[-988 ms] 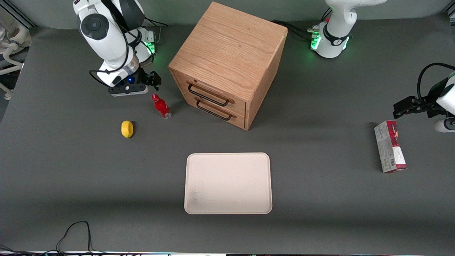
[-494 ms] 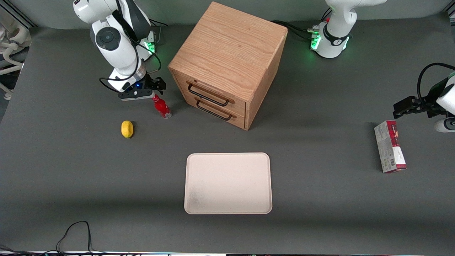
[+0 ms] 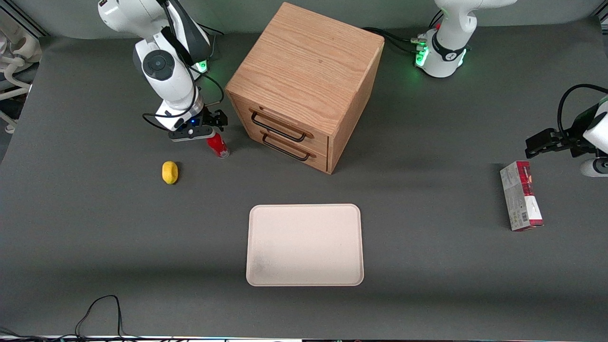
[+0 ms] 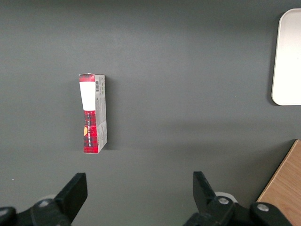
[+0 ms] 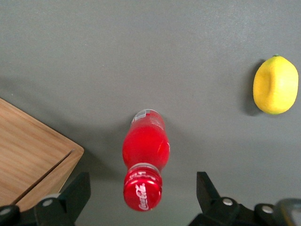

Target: Place coke bottle on tray

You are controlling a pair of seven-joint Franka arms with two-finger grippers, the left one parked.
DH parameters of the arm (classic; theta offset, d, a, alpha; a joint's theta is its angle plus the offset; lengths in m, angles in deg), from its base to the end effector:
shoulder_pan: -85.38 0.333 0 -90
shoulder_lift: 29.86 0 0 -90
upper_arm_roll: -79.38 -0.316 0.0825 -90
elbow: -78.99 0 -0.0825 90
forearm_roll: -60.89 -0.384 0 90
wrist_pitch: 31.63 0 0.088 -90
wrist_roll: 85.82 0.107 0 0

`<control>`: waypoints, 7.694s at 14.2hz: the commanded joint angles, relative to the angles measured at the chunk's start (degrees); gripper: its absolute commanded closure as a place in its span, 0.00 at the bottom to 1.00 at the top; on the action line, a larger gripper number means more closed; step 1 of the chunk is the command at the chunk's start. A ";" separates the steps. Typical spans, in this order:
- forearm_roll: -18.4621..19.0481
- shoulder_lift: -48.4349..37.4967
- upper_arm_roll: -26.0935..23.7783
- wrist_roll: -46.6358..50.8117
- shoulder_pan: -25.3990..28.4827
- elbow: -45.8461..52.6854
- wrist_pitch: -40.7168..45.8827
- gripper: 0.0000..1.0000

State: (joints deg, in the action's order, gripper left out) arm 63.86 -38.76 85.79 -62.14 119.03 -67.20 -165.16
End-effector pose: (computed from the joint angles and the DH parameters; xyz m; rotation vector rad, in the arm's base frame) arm 0.3863 0.1988 0.3188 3.0909 0.1562 -0.0798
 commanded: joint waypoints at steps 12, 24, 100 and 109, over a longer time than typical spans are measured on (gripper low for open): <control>0.81 -0.15 1.94 0.32 0.36 0.64 0.90 0.83; -1.55 -1.73 4.66 -0.38 0.18 32.76 35.31 1.00; -6.57 62.28 0.80 -1.35 -3.60 101.10 32.25 0.00; -6.57 40.75 1.32 -2.49 -4.74 96.21 57.06 0.00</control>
State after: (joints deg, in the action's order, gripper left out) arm 57.15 7.57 86.64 -63.41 114.73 35.24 -109.27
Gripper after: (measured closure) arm 0.000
